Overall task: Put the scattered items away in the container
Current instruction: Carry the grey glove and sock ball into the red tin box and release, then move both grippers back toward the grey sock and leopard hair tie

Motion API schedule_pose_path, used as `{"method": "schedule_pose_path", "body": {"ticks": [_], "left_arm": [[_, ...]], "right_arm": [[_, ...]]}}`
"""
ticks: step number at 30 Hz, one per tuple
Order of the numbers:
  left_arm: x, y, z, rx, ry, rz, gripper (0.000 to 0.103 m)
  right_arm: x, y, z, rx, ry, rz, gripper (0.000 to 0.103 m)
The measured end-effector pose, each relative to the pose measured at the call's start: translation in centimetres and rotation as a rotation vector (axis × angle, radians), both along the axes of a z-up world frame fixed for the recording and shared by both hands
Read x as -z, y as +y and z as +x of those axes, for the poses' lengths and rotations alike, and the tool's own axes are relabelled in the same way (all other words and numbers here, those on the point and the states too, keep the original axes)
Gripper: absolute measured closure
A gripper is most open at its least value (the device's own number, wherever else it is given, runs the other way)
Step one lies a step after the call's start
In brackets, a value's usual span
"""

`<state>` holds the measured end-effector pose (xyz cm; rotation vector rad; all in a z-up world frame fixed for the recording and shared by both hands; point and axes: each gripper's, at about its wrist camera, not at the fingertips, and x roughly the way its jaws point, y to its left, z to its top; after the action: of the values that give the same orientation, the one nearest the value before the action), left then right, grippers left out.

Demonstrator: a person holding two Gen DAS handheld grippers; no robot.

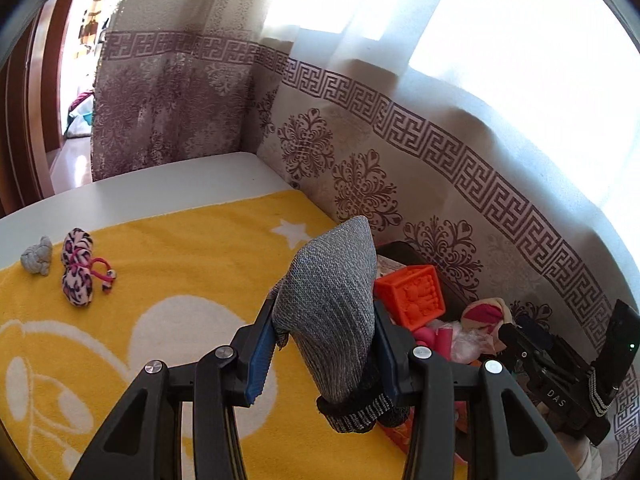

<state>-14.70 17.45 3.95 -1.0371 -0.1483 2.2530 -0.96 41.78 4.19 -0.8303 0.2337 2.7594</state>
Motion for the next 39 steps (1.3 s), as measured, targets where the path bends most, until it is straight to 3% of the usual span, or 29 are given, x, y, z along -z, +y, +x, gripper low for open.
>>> {"method": "schedule_pose_path", "body": {"ticks": [6, 14, 18, 21, 27, 29, 35, 39], "left_arm": [[1.0, 5.2, 0.1, 0.056, -0.025, -0.023, 0.056], [3.1, 9.2, -1.1, 0.061, -0.045, -0.073, 0.055], [3.7, 9.7, -1.6, 0.055, -0.042, -0.090, 0.045], [3.8, 9.1, -1.9, 0.050, -0.066, -0.075, 0.037], [2.3, 7.3, -1.4, 0.058, -0.063, -0.021, 0.036], [1.6, 6.3, -1.1, 0.051, -0.044, -0.005, 0.027], [0.5, 1.5, -1.5, -0.014, -0.014, 0.007, 0.026], [0.7, -3.6, -2.7, -0.115, -0.020, -0.011, 0.026]], "right_arm": [[-1.6, -0.9, 2.0, -0.025, 0.091, 0.003, 0.033], [-1.5, -1.0, 3.2, -0.055, 0.110, -0.018, 0.033], [-0.9, -0.9, 3.4, -0.054, 0.102, -0.033, 0.033], [-0.5, -0.9, 3.3, -0.052, 0.098, -0.044, 0.033], [-0.8, -1.7, 3.3, -0.064, 0.102, -0.054, 0.033], [-1.2, -1.9, 3.2, -0.074, 0.108, -0.071, 0.033], [-2.2, -4.5, 1.9, -0.144, 0.112, -0.086, 0.033], [-2.5, -7.5, 0.3, -0.226, 0.098, -0.098, 0.033]]}}
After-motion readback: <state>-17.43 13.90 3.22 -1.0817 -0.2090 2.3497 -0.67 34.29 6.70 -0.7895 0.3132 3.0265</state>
